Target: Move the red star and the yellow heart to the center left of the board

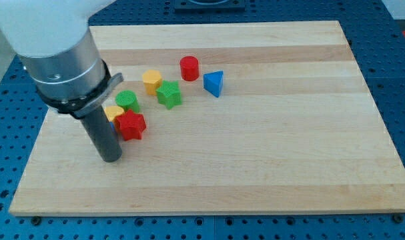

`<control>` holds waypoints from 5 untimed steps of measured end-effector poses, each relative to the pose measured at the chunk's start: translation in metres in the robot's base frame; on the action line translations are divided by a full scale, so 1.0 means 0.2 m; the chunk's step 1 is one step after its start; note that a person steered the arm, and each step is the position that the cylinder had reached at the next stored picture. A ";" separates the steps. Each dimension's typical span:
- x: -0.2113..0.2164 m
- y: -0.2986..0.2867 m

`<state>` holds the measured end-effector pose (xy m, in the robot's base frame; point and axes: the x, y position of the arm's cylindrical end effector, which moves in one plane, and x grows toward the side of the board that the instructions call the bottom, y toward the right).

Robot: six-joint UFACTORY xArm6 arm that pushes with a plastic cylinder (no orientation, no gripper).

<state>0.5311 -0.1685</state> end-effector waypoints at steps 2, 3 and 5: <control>-0.24 -0.03; -0.31 -0.13; -0.09 -0.18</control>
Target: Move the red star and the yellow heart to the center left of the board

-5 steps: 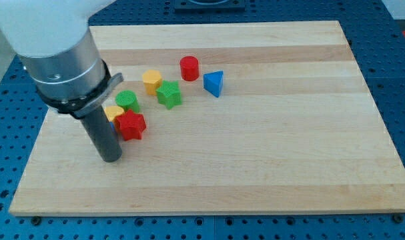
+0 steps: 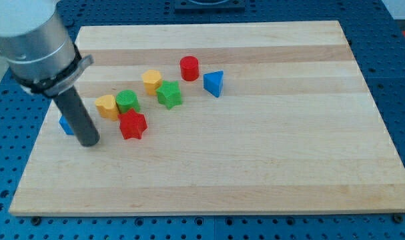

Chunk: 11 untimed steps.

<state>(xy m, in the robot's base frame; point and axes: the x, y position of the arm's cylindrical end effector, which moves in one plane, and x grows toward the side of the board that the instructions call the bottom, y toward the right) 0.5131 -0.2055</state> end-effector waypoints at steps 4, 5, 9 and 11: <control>-0.09 0.46; -0.14 0.46; -0.38 0.20; -0.37 0.14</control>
